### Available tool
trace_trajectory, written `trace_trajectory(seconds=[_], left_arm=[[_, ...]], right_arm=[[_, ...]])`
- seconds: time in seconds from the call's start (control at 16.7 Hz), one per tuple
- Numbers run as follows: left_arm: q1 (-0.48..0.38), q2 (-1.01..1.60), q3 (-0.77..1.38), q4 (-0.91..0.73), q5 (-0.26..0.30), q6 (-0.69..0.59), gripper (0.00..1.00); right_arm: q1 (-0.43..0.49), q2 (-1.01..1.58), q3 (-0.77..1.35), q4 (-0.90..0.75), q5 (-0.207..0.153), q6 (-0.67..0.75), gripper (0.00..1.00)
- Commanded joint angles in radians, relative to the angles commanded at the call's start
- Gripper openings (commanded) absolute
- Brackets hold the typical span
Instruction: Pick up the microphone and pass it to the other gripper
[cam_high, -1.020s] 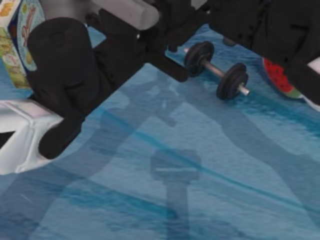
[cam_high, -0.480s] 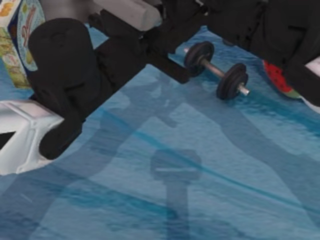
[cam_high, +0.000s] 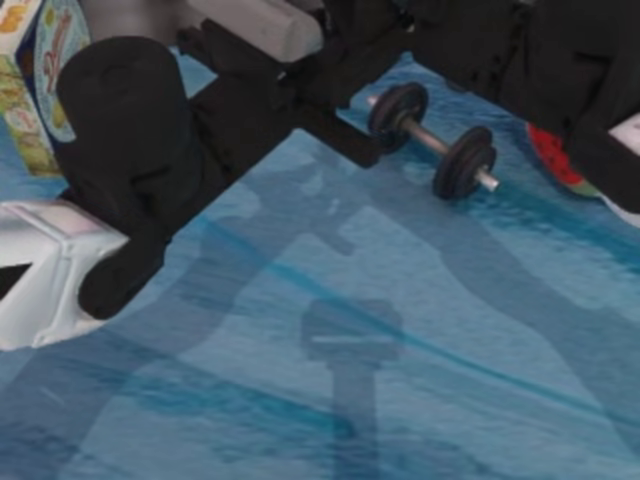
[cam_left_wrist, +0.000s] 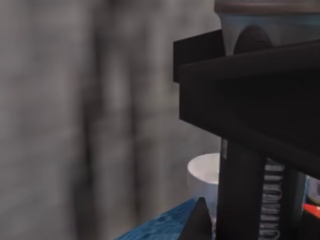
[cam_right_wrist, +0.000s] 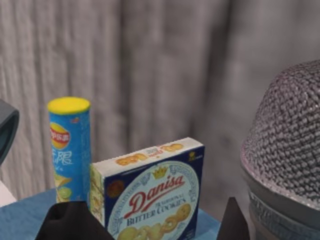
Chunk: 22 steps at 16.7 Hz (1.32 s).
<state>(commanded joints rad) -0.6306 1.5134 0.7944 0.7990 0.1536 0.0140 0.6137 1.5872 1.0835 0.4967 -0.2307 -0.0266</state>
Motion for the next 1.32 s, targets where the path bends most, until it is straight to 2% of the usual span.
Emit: trace_trajectory(seconds=[0.06,0.84,1.32], left_arm=[[0.0,0.0,0.0,0.0,0.0,0.0,0.0],[0.0,0.0,0.0,0.0,0.0,0.0,0.98],[0.0,0.0,0.0,0.0,0.0,0.0,1.0]], right_arm=[[0.0,0.0,0.0,0.0,0.0,0.0,0.0],[0.0,0.0,0.0,0.0,0.0,0.0,0.0],[0.0,0.0,0.0,0.0,0.0,0.0,0.0]])
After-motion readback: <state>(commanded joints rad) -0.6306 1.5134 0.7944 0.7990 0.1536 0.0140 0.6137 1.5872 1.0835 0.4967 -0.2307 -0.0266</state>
